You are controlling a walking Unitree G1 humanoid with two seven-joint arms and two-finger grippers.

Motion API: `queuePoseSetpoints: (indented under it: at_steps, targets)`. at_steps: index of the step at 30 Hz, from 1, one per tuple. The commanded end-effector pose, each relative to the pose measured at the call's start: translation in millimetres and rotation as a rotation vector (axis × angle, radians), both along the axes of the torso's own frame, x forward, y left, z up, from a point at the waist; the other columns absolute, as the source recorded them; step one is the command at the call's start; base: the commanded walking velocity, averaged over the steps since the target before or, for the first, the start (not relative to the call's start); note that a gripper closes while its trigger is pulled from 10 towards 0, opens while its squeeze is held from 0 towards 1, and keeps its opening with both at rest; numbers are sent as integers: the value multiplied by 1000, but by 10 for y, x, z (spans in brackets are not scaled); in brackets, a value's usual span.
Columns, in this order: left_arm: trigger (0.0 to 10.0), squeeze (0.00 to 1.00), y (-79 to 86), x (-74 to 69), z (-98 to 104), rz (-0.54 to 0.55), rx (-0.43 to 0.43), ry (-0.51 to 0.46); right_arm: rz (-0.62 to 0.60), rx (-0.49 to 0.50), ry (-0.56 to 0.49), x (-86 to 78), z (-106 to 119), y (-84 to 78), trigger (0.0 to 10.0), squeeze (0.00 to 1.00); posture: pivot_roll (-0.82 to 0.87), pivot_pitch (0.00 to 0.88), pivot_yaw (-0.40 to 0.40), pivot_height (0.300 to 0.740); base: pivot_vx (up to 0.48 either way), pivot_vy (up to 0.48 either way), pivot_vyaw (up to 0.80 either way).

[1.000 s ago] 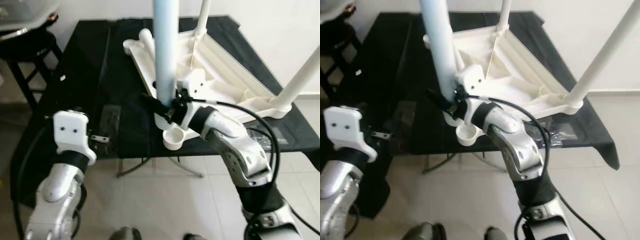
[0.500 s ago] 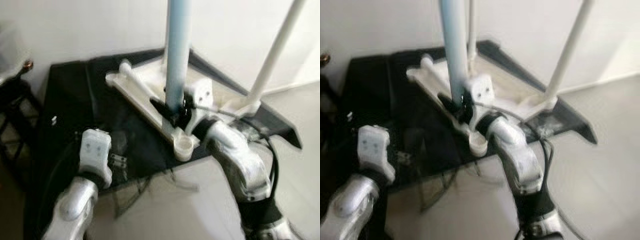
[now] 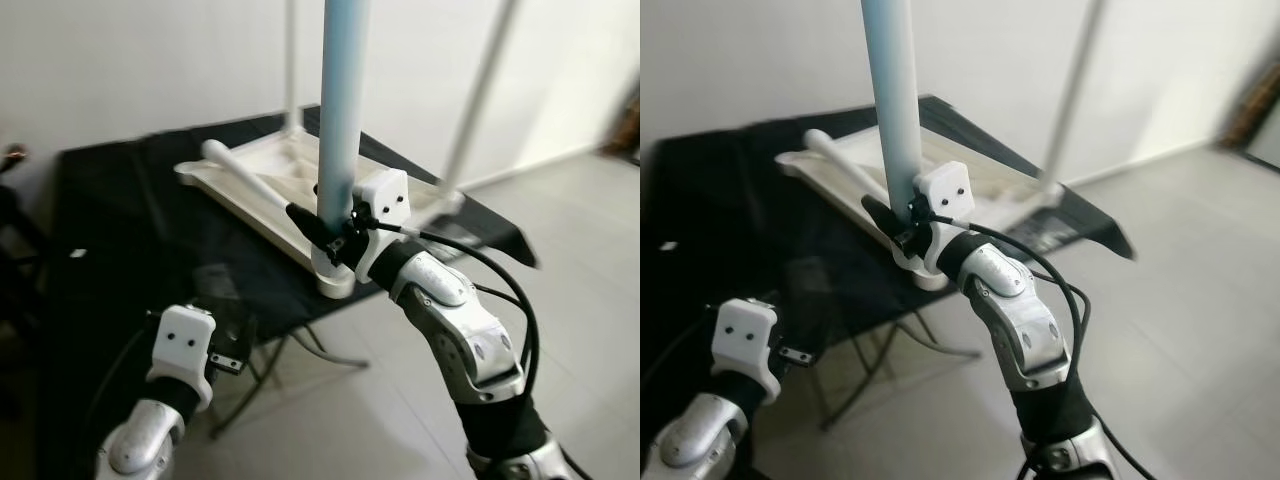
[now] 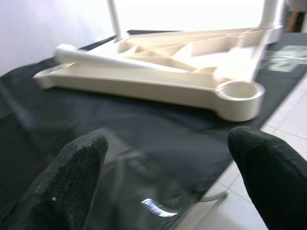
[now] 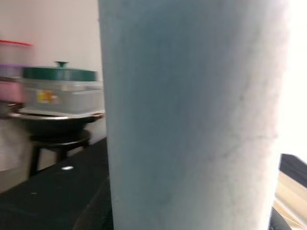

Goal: Building children table

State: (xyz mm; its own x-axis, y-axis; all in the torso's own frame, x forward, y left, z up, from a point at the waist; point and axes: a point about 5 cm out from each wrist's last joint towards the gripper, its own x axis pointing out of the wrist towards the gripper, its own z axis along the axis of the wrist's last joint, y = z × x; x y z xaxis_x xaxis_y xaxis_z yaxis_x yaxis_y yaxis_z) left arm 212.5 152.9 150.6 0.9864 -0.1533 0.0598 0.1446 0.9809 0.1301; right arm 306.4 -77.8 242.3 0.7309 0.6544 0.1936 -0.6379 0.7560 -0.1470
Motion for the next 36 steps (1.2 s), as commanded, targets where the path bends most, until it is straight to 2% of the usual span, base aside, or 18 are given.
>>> queuePoseSetpoints:
  at_steps: [1, 3, 11, 23, 36]
  targets:
    - [10000, 0, -1, -6, -10, 7, 14, -4, -12, -8, -1, 2, -17, 2, 10000, 0, -3, 100, 14, 740, 0, 0, -800]
    - [10000, 0, -1, -10, -12, 9, 17, -7, -22, -4, 0, 11, -20, 4, 10000, 0, -1, 105, 14, 740, 0, 0, -800]
    - [10000, 0, -13, -21, 4, 13, 20, -15, -48, 0, -6, 41, -6, -1, 10000, 0, 2, 114, 12, 740, 0, 0, 0]
    - [10000, 0, 6, -28, 35, 11, 6, -30, -54, 7, -4, 36, -17, 37, 10000, 0, 1, 127, 15, 740, 286, 0, 0]
    - [10000, 0, 17, -31, 35, 27, 13, -24, -44, 10, -5, 21, -16, 50, 10000, 0, 0, 135, 15, 740, 0, 0, 0]
